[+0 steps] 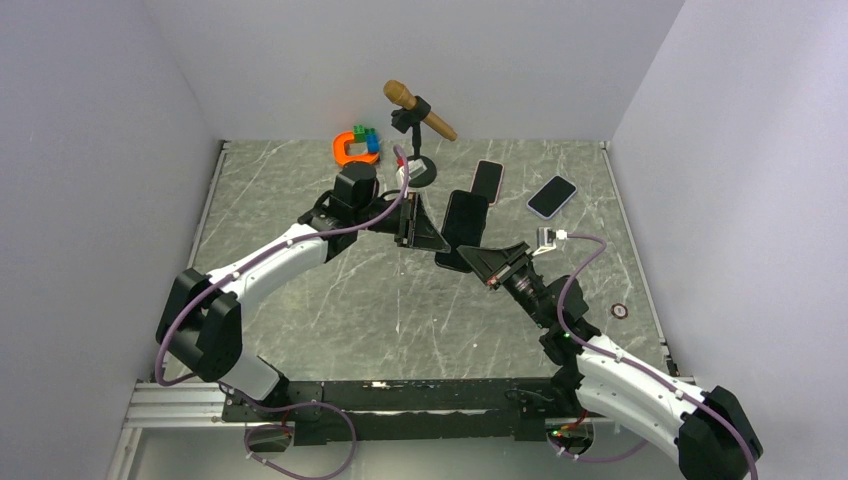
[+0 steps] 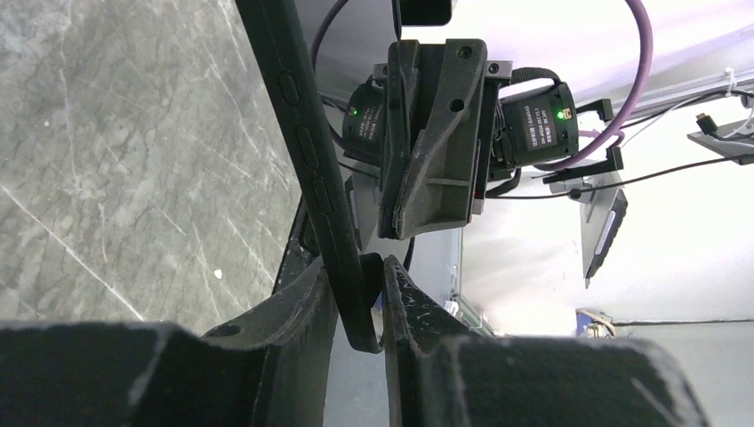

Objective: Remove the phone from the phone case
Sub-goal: Adjust the phone.

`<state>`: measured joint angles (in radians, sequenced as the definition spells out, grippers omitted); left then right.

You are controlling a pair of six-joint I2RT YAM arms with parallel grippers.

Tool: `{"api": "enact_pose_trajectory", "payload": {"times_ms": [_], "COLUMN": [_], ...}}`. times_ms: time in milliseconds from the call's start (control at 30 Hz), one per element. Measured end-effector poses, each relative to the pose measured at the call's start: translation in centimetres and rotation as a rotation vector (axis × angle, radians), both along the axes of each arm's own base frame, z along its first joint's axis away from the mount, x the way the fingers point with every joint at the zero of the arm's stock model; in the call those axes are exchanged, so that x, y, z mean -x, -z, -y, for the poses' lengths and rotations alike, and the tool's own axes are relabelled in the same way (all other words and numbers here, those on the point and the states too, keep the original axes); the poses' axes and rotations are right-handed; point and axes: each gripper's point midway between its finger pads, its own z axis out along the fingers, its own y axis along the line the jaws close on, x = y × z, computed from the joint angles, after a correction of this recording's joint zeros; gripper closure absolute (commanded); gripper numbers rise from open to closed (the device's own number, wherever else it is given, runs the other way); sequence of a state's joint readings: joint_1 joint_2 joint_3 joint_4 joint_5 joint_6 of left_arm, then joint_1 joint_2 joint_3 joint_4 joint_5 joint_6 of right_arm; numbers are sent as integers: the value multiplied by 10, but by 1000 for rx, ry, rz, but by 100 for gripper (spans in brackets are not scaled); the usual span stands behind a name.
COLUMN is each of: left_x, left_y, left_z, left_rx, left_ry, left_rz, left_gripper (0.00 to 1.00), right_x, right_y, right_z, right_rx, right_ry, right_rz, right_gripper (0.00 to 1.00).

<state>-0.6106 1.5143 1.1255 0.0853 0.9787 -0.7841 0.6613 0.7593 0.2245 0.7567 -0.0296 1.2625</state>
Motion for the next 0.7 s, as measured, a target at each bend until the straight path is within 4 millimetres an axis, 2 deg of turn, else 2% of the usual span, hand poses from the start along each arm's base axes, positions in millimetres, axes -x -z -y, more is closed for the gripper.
{"api": "enact_pose_trajectory", "payload": {"times_ms": [67, 167, 200, 233, 300, 333, 367, 433, 533, 700], "left_x": [1, 4, 4, 4, 4, 4, 5, 15, 34, 41], "left_y": [-1, -2, -3, -4, -6, -6, -5, 0, 6, 5], "left_z": [2, 3, 3, 3, 3, 3, 3, 7, 13, 13], "left_rx": [7, 13, 15, 17, 22, 24, 26, 15, 3, 13], "left_ry": [10, 21, 22, 20, 18, 18, 23, 53, 114, 148], "left_rz": [-1, -12, -23, -39, -51, -48, -34, -28, -35, -35], "left_gripper": [73, 100, 100, 100, 100, 100, 100, 100, 100, 100], "right_x": [0, -1, -2, -2, -2, -2, -3, -7, -14, -27], "right_y": [-1, -2, -2, -2, -3, -3, -1, 1, -3, -31], "right_z": [0, 0, -1, -1, -1, -1, -1, -1, 5, 16], "right_rx": [-5, -9, -9, -5, 0, 7, 23, 64, 156, 324], "right_ry": [1, 1, 1, -1, 1, -1, 1, 14, 63, 125], "right_rz": [2, 7, 11, 19, 30, 29, 11, -28, -67, -72], "right_gripper": [100, 100, 100, 90, 50, 34, 23, 13, 8, 18]}}
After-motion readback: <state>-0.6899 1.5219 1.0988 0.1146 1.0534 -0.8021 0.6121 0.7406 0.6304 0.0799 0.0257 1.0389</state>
